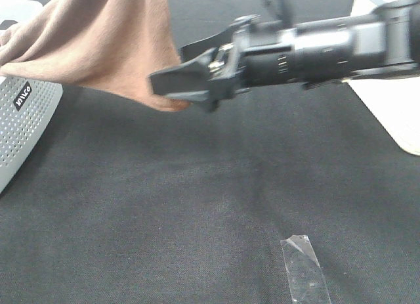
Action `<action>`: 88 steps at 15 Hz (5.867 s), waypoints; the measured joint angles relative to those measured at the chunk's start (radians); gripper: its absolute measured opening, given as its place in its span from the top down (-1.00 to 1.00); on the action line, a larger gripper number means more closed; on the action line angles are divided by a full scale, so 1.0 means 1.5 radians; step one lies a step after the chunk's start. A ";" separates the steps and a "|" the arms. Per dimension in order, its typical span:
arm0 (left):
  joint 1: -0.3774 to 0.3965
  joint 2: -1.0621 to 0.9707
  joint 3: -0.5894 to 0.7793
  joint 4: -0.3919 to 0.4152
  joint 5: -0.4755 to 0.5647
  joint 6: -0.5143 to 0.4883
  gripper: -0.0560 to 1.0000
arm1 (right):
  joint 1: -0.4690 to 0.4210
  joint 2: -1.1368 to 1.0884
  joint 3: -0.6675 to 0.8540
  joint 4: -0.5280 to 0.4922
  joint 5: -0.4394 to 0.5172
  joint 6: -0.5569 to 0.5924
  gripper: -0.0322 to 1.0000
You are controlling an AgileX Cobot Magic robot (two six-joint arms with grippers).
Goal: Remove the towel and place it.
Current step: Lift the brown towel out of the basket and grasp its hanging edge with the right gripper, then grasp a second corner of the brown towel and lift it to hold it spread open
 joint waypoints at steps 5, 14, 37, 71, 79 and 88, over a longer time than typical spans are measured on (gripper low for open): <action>0.000 0.000 0.000 -0.029 -0.007 -0.005 0.89 | 0.019 0.016 -0.031 0.001 -0.055 0.006 -0.74; 0.000 0.000 0.000 -0.035 -0.001 -0.006 0.89 | 0.019 0.016 -0.031 0.000 -0.069 0.068 0.94; 0.001 0.045 0.000 0.195 -0.293 0.171 0.89 | -0.043 -0.001 -0.791 -1.247 -0.007 1.105 0.94; 0.176 0.435 -0.403 0.280 -0.562 0.171 0.89 | -0.083 0.227 -0.805 -1.247 -0.665 1.243 0.94; 0.176 0.403 -0.403 0.280 -0.544 0.171 0.89 | -0.083 0.218 -0.814 -1.247 -0.672 1.297 0.94; 0.145 0.384 -0.403 0.213 -0.219 0.171 0.89 | -0.083 0.151 -0.814 -1.190 -0.343 1.349 0.94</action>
